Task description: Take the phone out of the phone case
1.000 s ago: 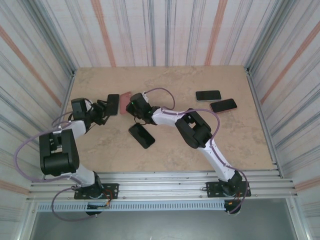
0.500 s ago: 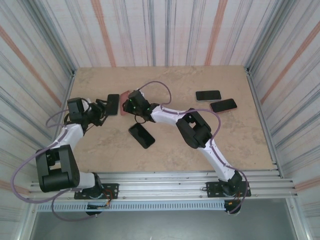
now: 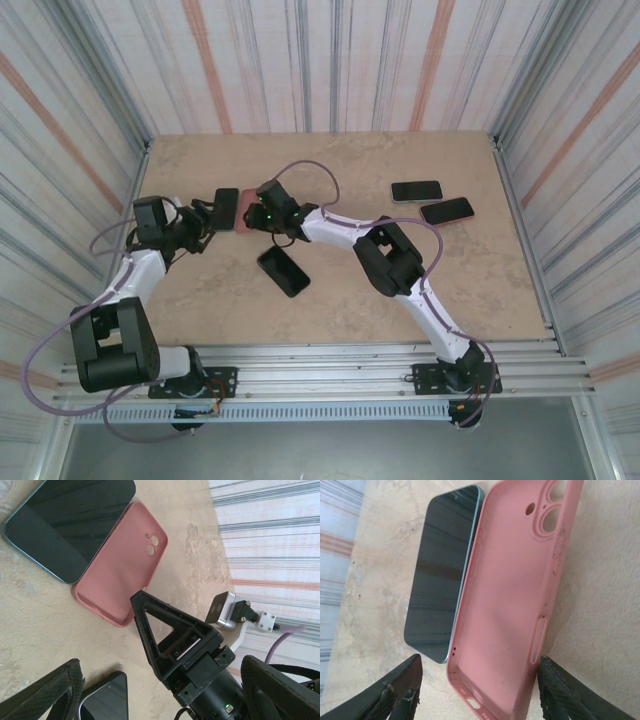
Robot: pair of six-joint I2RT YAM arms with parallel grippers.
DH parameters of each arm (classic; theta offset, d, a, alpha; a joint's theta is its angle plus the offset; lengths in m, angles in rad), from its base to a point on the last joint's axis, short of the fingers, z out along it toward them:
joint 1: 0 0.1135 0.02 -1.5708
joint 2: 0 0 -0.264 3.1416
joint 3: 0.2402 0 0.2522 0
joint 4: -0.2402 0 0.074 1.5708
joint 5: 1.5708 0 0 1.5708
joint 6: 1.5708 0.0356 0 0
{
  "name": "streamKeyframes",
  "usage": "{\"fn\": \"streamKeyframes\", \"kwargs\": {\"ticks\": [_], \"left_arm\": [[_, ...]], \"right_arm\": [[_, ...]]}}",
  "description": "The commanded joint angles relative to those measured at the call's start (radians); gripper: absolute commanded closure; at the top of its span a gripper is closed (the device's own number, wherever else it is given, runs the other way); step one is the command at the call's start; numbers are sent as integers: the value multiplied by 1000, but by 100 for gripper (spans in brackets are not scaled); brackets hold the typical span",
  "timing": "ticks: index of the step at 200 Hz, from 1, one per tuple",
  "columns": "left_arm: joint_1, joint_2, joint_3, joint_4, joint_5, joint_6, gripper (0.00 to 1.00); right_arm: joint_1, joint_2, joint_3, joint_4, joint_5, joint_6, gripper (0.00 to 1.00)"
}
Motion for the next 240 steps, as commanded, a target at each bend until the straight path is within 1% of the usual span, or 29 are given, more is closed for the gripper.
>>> {"fn": "streamKeyframes", "kwargs": {"ticks": [1,16,26,43,62,68,77,80,84,87,90,115,133,136,148,154,185,192,210,240], "left_arm": [[-6,-45,0,-48,0,46,15],[-16,-52,-2,-57,-4,52,15],[-27,-56,-2,-67,-9,60,15],[-52,-63,1,-87,-17,73,14],[-91,-81,-4,-112,-41,81,14],[-105,-88,-8,-124,-52,84,14],[-132,-103,-8,-144,-77,92,14],[-143,-107,-8,-152,-86,96,14],[-158,-113,-8,-165,-100,100,13],[-169,-117,-8,-174,-112,102,10],[-180,-121,-8,-184,-124,105,9],[-273,-150,-17,-240,-210,99,5],[-349,-162,-11,-295,-297,85,3],[-364,-163,-9,-308,-311,81,2],[-416,-154,0,-345,-360,56,1],[-443,-148,5,-357,-381,42,1],[-574,-95,47,-431,-512,-49,1],[-600,-71,68,-462,-536,-80,1],[-670,-12,115,-526,-598,-143,1],[-759,72,167,-530,-665,-242,1]], "right_arm": [[-28,-40,26,-45,-13,-57,34],[-41,-57,21,-49,-23,-76,32],[-50,-67,14,-49,-38,-86,29],[-65,-100,-8,-48,-52,-111,28],[-90,-161,-60,-38,-86,-141,27],[-99,-184,-112,-26,-102,-146,27],[-113,-225,-162,-10,-124,-162,26],[-117,-239,-178,-8,-131,-168,22],[-122,-258,-197,-8,-139,-179,20],[-127,-273,-213,-9,-146,-187,20],[-131,-285,-227,-9,-153,-197,20],[-162,-423,-378,-13,-209,-263,18],[-176,-518,-474,-34,-230,-325,16],[-178,-530,-488,-40,-233,-333,15],[-190,-592,-545,-58,-256,-363,13],[-197,-620,-574,-65,-267,-377,10],[-219,-754,-689,-118,-308,-457,8],[-224,-777,-713,-129,-315,-471,0],[-233,-834,-758,-172,-319,-516,1],[-242,-921,-842,-209,-301,-554,1]]}}
